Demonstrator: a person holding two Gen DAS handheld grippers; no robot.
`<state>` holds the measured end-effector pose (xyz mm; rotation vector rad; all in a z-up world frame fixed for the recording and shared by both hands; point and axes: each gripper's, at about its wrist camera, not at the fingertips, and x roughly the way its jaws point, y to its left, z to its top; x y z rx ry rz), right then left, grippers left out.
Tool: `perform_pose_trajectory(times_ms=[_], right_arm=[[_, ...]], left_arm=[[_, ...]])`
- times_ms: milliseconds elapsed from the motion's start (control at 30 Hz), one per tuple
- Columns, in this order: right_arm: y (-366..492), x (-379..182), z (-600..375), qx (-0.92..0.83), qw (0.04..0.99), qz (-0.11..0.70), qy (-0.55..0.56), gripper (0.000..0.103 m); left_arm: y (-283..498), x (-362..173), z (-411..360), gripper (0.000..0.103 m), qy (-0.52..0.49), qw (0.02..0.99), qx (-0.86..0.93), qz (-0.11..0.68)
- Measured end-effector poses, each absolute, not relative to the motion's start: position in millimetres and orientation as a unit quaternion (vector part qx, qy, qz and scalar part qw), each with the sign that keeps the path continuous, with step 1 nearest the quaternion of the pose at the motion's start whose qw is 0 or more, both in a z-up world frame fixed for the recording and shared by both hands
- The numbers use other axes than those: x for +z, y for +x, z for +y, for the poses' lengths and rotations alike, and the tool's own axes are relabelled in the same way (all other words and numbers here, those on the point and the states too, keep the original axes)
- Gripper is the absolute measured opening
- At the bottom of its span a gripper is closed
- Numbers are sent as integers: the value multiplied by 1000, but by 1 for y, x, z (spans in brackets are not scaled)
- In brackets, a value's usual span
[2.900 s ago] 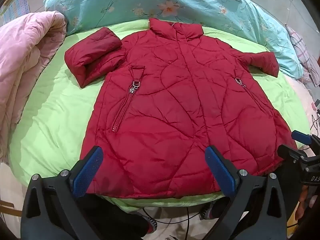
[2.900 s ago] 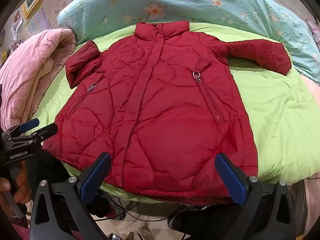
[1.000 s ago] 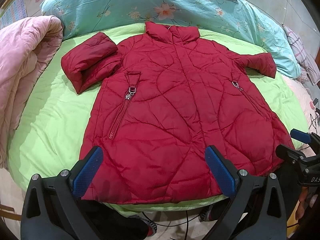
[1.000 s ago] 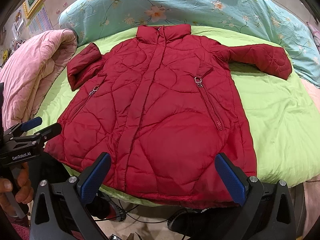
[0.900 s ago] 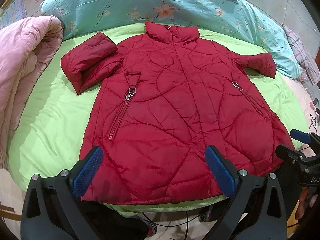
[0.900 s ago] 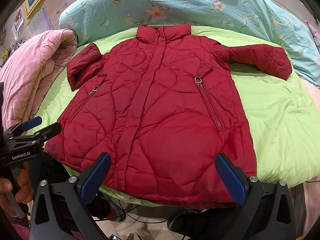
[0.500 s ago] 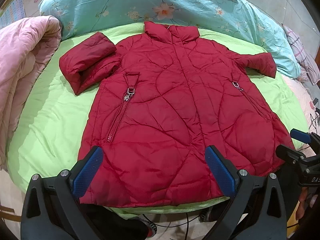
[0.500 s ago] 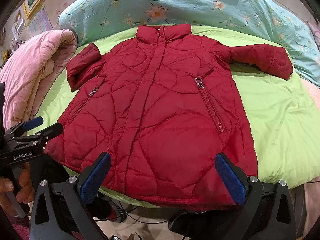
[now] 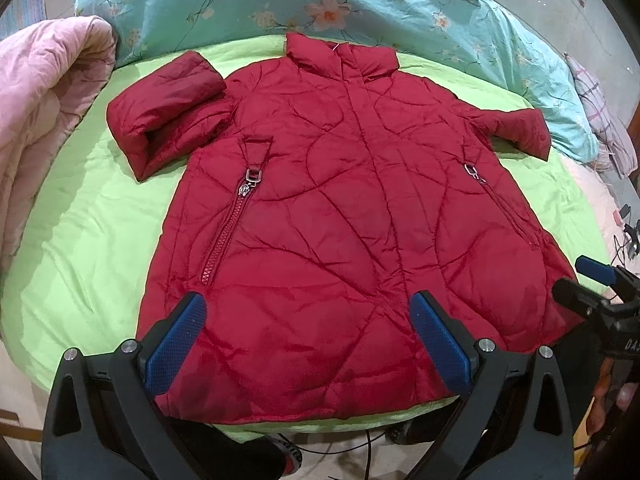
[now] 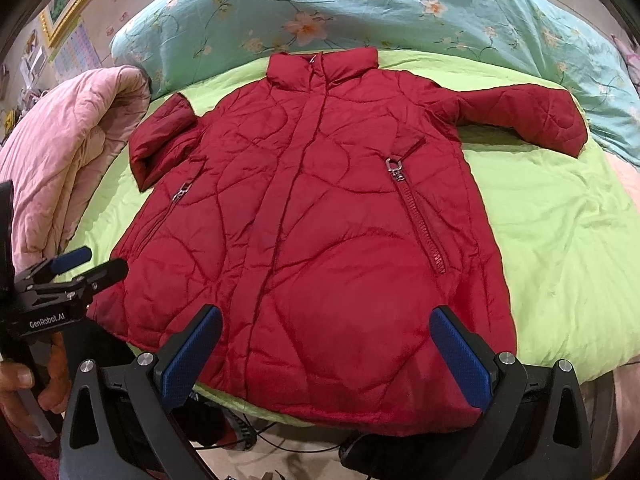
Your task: Fold large clothes
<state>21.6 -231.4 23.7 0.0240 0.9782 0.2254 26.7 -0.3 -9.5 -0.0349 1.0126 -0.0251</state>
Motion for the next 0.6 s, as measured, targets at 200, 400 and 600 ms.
perform_pose_trajectory(times_ms=[200, 400, 600], right_arm=[[37, 25, -245, 97, 881, 463, 26, 103], [55, 27, -263, 80, 886, 456, 33, 103], [83, 33, -296, 52, 893, 445, 53, 103]], left_arm=[[36, -12, 2, 102, -31, 875, -22, 483], [52, -17, 4, 102, -43, 871, -32, 488], [72, -18, 2, 102, -44, 872, -36, 487]])
